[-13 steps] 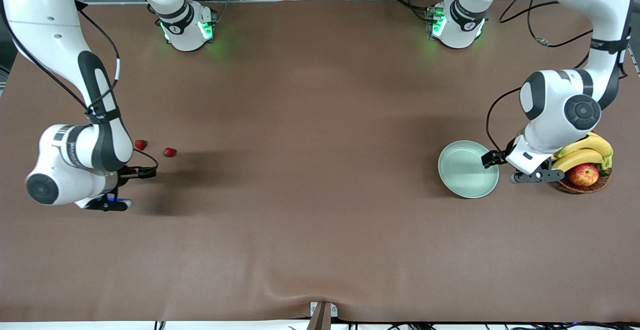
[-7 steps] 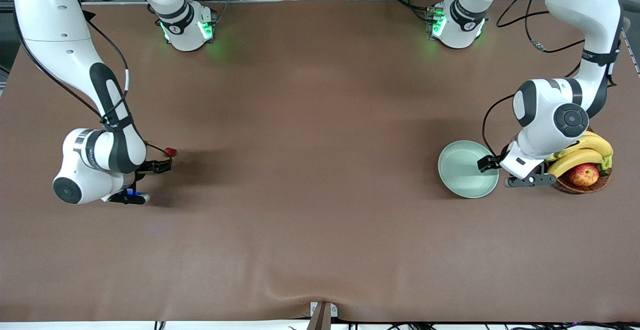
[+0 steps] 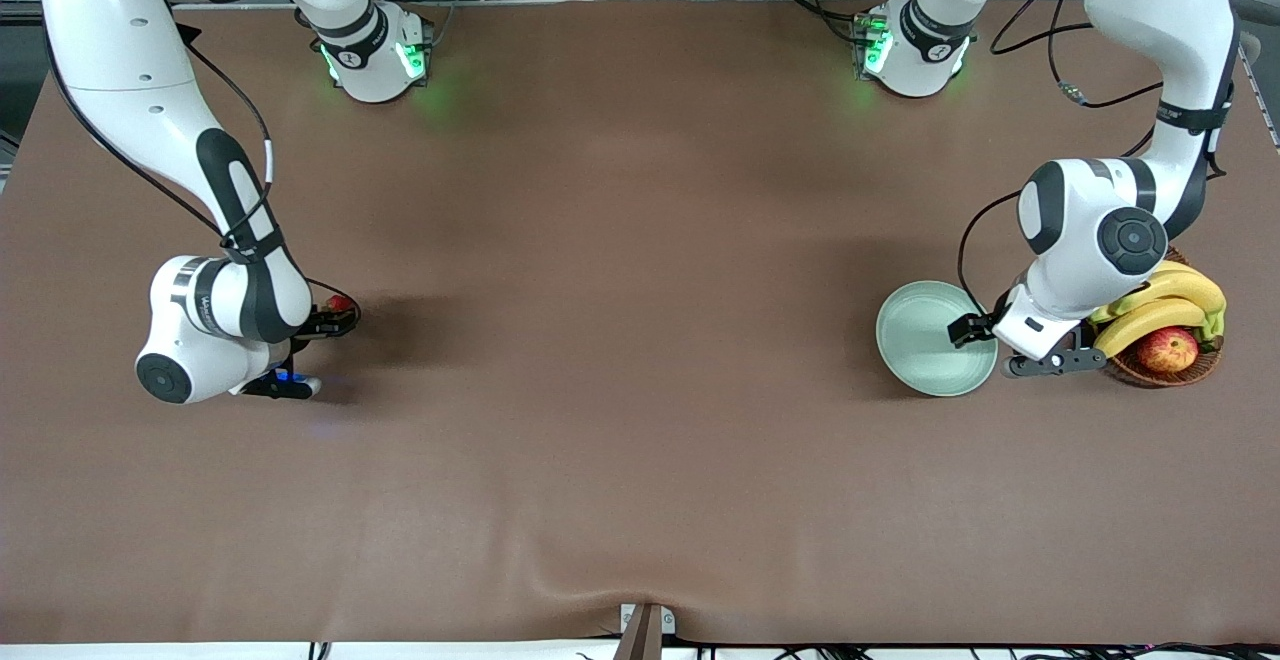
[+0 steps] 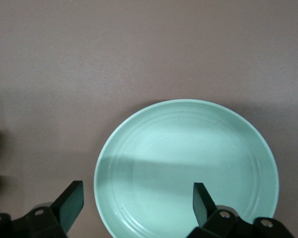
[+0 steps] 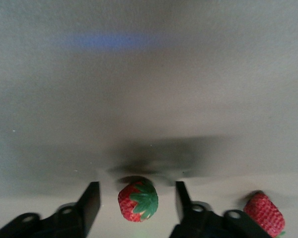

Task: Collect all strawberries into plate
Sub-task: 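Close the right gripper on the strawberry and lift it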

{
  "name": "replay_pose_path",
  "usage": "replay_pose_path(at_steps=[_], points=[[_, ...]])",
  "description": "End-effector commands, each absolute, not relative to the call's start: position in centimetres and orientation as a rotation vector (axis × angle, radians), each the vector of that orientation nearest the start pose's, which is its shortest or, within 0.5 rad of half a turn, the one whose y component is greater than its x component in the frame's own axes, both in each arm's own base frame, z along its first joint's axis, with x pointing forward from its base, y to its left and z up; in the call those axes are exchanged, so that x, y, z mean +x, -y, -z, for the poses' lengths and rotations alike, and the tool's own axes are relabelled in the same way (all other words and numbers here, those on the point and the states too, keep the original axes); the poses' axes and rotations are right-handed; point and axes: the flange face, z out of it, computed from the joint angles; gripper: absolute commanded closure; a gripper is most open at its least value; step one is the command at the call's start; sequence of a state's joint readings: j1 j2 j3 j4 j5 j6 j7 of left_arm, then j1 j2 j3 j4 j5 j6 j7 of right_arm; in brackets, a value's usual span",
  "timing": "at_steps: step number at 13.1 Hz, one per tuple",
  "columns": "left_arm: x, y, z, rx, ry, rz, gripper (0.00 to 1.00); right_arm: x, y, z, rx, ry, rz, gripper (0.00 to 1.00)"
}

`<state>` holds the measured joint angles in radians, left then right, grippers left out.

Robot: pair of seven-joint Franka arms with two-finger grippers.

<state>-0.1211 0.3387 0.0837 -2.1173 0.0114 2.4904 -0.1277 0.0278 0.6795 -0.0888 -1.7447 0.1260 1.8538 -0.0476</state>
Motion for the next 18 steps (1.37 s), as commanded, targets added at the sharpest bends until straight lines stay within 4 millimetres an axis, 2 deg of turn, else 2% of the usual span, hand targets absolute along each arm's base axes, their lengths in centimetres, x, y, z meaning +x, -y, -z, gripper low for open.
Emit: replay_pose_path(at_steps=[1,4,5,6,8,9,11,12,14,16,18], points=[[58.5,4.5,-26.0,-3.117,0.18,0.089,0.03,58.6,2.2,-15.3,-2.919,-0.129,-0.872,0.58],[59.1,7.7,-26.8,-3.137,0.233,0.121,0.02,58.9,0.9,-15.7,-2.926,-0.103,-0.858,0.96],[59.3,9.0,-26.6,-3.147,0.253,0.118,0.02,59.6,-0.2,-16.5,-2.908,-0.104,-0.819,1.0],[59.4,10.4,-26.9,-3.156,0.276,0.127,0.02,61.0,-1.2,-17.8,-2.872,-0.129,-0.753,1.0],[59.4,12.9,-26.8,-3.171,0.304,0.127,0.02,63.1,-4.8,-20.1,-2.79,-0.2,-0.654,1.0],[59.5,14.2,-27.2,-3.18,0.328,0.137,0.02,63.7,-8.3,-21.2,-2.751,-0.229,-0.628,1.0],[59.5,17.3,-27.2,-3.196,0.391,0.136,0.02,63.9,-17.4,-23.2,-2.718,-0.287,-0.58,1.0],[59.6,19.0,-27.3,-3.202,0.414,0.141,0.02,63.5,-21.8,-23.9,-2.719,-0.317,-0.555,1.0],[60.5,22.0,-27.1,-3.211,0.482,0.155,0.03,61.5,-29.3,-24.0,-2.73,-0.318,-0.503,1.0],[61.2,25.2,-26.9,-3.217,0.582,0.166,0.03,59.4,-35.6,-22.5,-2.673,-0.317,-0.432,1.0],[61.6,27.3,-26.9,-3.218,0.66,0.174,0.03,58.0,-39.6,-20.9,-2.559,-0.433,-0.402,1.0]])
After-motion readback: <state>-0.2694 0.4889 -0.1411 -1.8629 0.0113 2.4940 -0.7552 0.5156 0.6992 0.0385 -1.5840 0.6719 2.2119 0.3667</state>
